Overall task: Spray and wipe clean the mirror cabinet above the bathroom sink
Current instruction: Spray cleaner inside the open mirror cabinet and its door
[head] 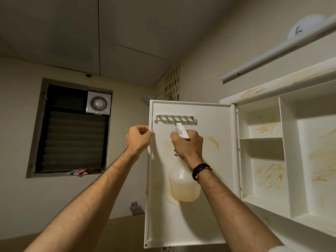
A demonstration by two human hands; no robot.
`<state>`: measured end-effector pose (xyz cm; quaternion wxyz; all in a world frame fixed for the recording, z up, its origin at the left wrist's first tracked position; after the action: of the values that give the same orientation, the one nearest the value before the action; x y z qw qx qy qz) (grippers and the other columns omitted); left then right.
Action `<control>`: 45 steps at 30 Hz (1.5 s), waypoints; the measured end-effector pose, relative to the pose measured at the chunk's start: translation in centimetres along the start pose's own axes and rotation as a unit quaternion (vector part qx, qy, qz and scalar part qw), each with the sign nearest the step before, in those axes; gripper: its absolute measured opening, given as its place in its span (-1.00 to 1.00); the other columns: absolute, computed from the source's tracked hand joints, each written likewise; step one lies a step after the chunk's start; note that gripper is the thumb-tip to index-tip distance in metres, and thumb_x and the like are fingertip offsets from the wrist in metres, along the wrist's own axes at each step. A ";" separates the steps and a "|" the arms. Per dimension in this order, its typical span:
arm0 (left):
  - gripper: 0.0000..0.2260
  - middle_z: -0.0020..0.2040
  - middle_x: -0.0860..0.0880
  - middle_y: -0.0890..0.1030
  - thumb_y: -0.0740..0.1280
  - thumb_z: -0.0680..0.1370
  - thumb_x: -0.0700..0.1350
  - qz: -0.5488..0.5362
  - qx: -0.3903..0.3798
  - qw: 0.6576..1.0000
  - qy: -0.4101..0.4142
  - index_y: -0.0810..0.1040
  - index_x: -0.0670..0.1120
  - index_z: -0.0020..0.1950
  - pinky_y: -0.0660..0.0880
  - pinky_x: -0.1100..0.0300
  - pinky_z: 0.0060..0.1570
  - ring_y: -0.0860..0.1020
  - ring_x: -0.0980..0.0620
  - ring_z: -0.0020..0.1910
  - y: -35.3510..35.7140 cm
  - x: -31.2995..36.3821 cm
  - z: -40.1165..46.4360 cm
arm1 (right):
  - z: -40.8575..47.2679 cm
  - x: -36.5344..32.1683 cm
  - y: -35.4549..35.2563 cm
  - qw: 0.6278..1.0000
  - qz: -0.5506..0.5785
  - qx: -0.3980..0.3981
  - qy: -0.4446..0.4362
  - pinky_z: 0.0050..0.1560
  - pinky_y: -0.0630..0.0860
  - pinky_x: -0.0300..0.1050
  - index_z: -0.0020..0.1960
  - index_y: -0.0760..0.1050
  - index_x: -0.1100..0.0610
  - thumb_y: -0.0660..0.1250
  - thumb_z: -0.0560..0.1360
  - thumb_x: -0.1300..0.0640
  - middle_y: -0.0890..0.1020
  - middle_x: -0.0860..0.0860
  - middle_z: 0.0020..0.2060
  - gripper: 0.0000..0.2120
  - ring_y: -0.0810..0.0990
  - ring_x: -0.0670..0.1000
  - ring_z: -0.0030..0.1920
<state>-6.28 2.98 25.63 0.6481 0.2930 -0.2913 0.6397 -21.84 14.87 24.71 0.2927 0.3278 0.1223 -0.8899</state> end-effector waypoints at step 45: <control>-0.63 0.25 -0.04 0.56 0.41 0.51 -0.11 0.071 -0.038 0.975 0.205 0.52 -0.06 0.31 0.53 0.02 0.20 0.57 0.02 0.12 11.5 7.7 -6.2 | 2.7 0.6 -17.4 0.987 -0.094 0.133 0.006 -0.54 0.53 -0.16 -0.29 0.58 0.28 0.33 0.34 0.10 0.67 0.17 -0.34 -0.77 0.56 0.04 -0.50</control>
<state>-17.68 12.78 27.42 0.6577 0.1096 -0.1963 0.7190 -34.05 27.41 26.83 0.1613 0.3564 0.0352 -0.9196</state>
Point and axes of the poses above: each hand's wrist, its own z-axis towards the middle knuckle, its own y-axis out of the palm, x = y × z, the point moved 7 cm from there along z, towards the middle knuckle
